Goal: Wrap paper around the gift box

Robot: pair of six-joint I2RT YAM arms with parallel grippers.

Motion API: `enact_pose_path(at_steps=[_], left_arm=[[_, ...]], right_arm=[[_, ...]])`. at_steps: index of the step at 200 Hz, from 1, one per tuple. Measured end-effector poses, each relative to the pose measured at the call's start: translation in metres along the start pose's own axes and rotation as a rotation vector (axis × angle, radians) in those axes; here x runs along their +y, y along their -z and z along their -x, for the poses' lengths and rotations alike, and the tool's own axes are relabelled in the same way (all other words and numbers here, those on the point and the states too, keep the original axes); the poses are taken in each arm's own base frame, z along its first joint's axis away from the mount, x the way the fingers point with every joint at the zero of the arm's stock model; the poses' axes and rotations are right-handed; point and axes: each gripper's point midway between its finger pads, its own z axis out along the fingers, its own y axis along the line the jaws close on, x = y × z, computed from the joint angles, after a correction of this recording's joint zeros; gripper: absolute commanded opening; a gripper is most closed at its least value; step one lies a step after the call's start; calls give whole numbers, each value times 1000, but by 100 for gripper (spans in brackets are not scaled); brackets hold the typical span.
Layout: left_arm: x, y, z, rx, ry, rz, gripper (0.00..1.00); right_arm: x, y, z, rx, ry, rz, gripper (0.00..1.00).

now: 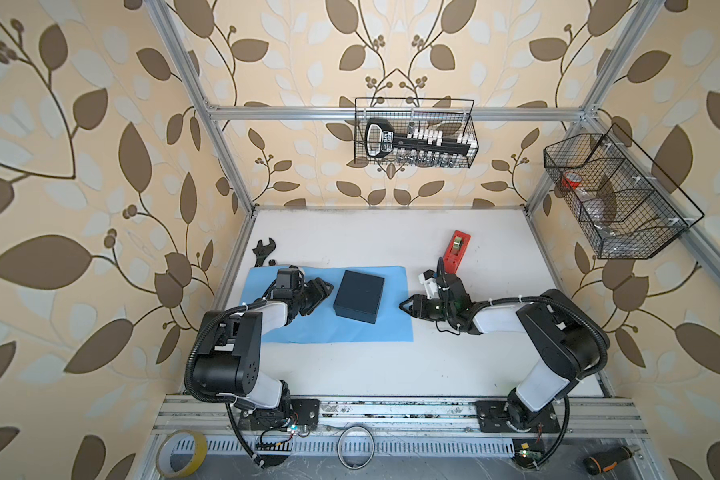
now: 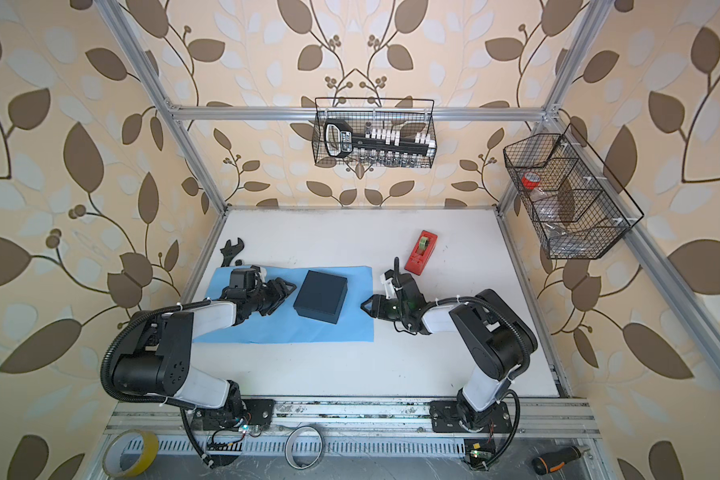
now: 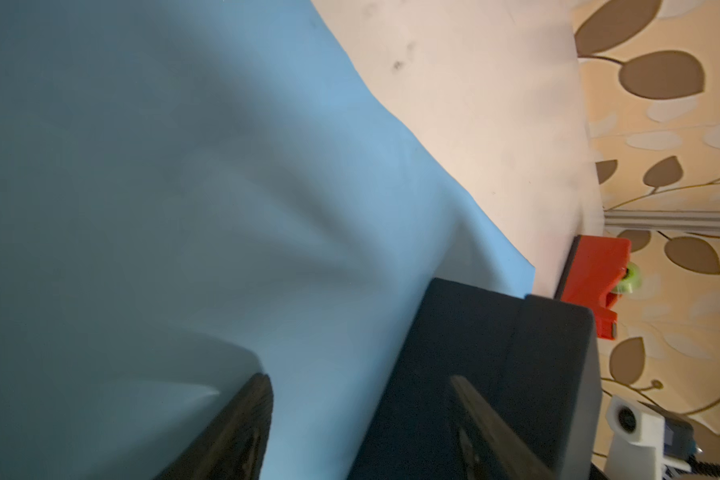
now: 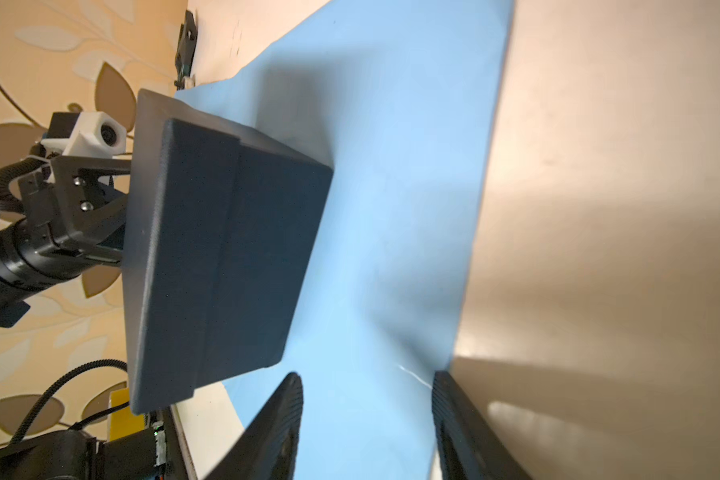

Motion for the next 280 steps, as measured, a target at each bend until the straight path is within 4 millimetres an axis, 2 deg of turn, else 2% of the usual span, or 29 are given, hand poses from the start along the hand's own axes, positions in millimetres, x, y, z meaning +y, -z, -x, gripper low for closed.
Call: enact_pose_path(at_steps=[35, 58, 101, 133, 173, 213, 280], left_arm=[[-32, -12, -53, 120, -59, -61, 70], [-40, -14, -71, 169, -68, -76, 70], [-40, -12, -70, 187, -53, -31, 71], [-37, -4, -65, 169, -69, 24, 73], [-30, -2, -64, 158, -79, 58, 74], [-30, -7, -62, 151, -87, 51, 74], [-30, -8, -62, 152, -105, 45, 75]], right_arm=[[-20, 27, -4, -54, -14, -44, 53], [-29, 41, -6, -67, 1, -112, 55], [-46, 67, -11, -81, 32, -246, 60], [-51, 76, -23, -61, 48, -298, 62], [-32, 65, -47, -4, 100, -257, 61], [-18, 53, -47, -21, 67, -176, 59], [-10, 50, -52, -33, 30, -89, 57]])
